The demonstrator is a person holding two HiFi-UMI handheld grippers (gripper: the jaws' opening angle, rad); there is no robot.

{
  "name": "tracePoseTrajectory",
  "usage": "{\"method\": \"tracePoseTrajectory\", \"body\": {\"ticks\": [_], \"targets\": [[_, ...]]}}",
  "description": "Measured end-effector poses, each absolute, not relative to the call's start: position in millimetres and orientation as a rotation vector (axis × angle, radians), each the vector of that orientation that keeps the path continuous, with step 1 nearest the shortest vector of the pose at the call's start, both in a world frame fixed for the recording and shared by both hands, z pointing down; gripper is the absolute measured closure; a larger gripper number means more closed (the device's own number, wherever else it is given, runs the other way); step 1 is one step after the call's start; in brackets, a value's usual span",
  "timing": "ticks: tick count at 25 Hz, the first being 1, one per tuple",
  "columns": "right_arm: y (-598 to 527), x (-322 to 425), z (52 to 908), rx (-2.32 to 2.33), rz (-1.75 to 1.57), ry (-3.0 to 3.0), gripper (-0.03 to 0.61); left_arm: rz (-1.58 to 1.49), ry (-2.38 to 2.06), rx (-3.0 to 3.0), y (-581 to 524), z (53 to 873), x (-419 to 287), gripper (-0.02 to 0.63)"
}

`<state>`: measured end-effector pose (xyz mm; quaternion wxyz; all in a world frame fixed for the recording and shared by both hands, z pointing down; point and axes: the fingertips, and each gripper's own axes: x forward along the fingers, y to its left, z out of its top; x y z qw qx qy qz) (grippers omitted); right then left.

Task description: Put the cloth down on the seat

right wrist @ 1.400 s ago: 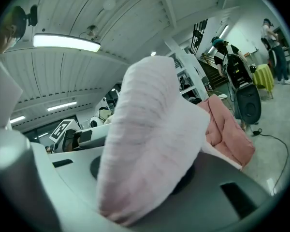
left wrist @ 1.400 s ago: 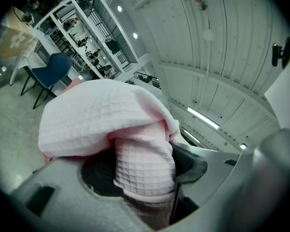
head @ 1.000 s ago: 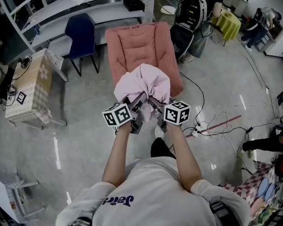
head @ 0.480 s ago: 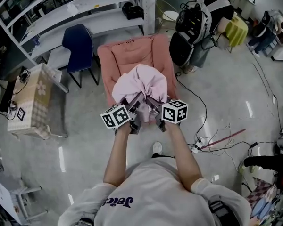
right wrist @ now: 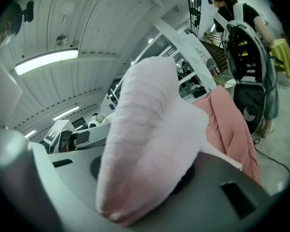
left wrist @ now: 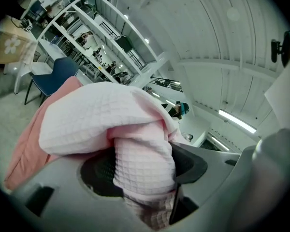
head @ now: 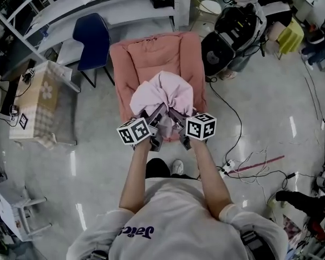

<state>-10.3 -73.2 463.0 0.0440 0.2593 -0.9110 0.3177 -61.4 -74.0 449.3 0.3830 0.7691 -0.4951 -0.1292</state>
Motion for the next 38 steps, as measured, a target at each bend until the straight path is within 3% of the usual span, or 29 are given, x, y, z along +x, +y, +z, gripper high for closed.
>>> {"method": "tracePoseTrajectory", "body": {"ticks": [38], "targets": [[-253.4,-25.5,770.3,1.060,1.466,-2.246,0.477,0.002,-0.994,1.708,-270.6,762.5,-77.2,0.339]]}}
